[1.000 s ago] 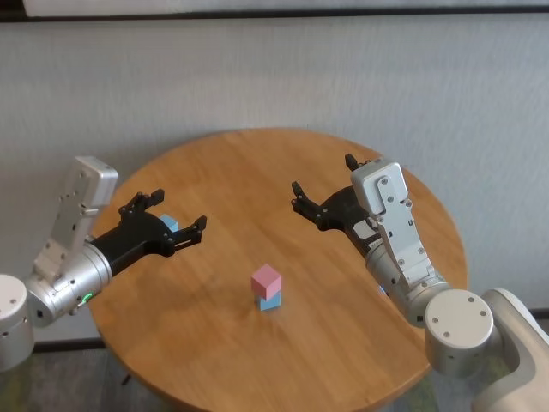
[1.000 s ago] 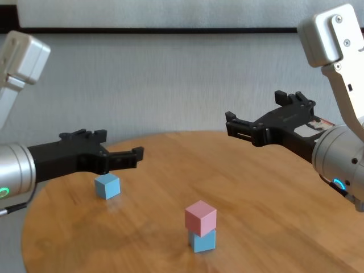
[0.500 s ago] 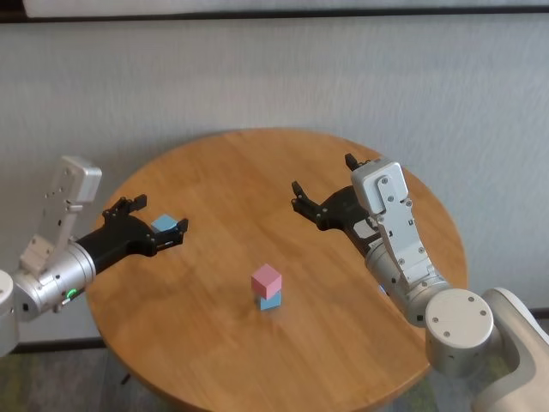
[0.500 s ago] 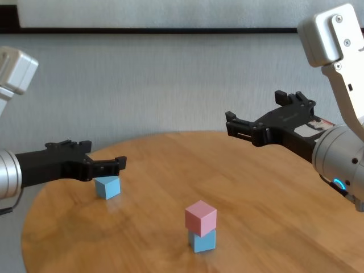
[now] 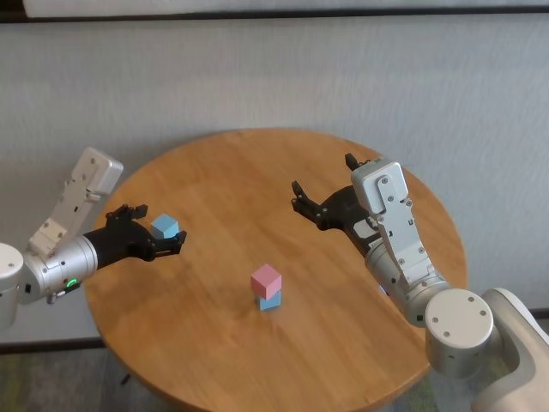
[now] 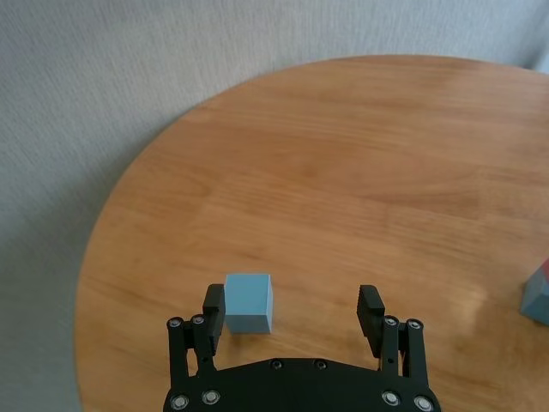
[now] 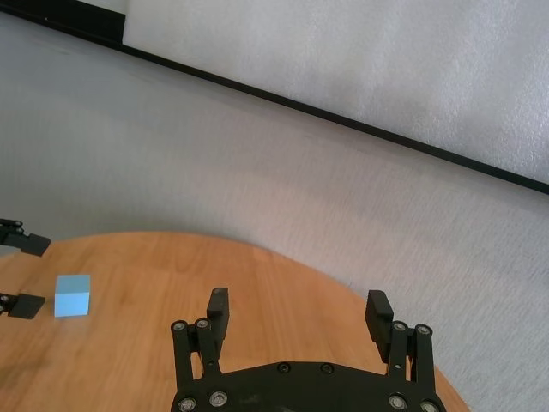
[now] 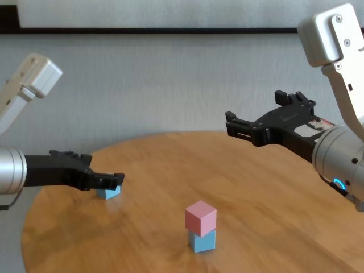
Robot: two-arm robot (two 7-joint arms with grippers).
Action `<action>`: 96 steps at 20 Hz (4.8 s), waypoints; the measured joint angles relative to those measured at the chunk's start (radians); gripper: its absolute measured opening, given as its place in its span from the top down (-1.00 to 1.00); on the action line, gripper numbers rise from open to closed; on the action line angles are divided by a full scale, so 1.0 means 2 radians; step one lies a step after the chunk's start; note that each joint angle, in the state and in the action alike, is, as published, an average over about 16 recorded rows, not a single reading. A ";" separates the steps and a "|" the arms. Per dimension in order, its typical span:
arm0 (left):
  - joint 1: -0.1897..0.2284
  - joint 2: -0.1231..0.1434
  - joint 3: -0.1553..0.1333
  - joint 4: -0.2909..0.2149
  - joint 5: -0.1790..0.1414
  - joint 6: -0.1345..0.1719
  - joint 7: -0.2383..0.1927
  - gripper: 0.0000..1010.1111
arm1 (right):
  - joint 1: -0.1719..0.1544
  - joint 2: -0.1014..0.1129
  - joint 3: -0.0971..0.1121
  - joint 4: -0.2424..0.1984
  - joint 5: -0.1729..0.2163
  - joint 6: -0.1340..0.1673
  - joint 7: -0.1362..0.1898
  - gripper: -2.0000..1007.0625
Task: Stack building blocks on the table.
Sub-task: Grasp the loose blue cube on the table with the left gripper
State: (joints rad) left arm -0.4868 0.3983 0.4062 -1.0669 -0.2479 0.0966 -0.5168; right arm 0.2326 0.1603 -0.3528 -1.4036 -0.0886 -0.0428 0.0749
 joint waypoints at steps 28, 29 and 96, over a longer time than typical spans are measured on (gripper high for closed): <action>-0.066 -0.015 0.019 0.098 0.024 0.015 -0.025 -0.98 | 0.000 0.000 0.000 0.000 0.000 0.000 0.000 -1.00; -0.066 -0.016 0.018 0.100 0.024 0.014 -0.025 -0.98 | 0.000 0.000 0.000 0.000 0.000 0.000 0.000 -1.00; -0.123 -0.045 0.018 0.224 0.045 -0.045 -0.068 -0.98 | 0.000 0.000 0.000 0.000 0.000 0.000 0.000 -1.00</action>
State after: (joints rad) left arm -0.7335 0.3075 0.4413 -0.6180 -0.1582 0.0068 -0.6529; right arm 0.2326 0.1603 -0.3528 -1.4037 -0.0885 -0.0428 0.0749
